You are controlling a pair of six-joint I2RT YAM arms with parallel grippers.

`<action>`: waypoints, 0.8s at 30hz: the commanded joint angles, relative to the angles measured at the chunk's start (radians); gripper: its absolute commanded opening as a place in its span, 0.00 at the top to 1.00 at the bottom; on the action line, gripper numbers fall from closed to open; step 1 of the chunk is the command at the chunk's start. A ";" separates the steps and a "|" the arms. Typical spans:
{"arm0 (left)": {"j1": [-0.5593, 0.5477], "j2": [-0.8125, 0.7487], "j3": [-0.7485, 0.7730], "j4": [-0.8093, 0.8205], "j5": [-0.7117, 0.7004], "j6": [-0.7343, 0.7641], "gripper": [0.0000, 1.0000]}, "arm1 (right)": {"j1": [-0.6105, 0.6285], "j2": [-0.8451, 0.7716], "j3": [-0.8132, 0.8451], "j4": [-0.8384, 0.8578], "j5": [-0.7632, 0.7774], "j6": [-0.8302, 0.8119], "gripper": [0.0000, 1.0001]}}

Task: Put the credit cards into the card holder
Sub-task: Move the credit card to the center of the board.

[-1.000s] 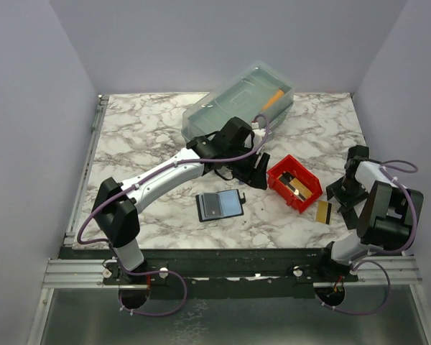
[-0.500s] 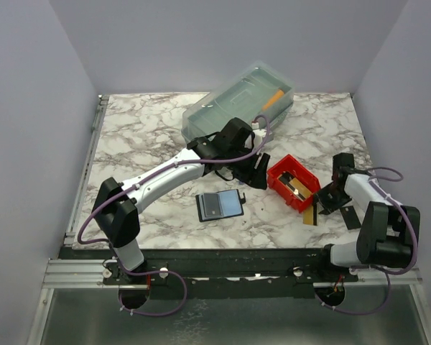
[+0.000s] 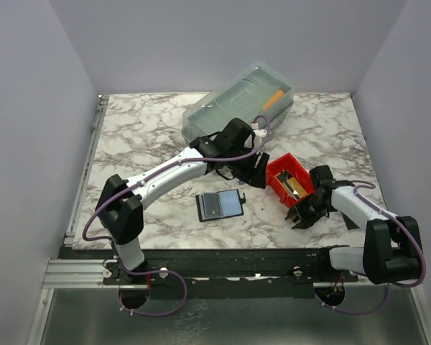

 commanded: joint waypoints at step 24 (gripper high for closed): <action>0.002 -0.057 -0.168 0.039 0.071 -0.079 0.40 | -0.119 0.207 0.366 0.017 0.431 -0.088 0.56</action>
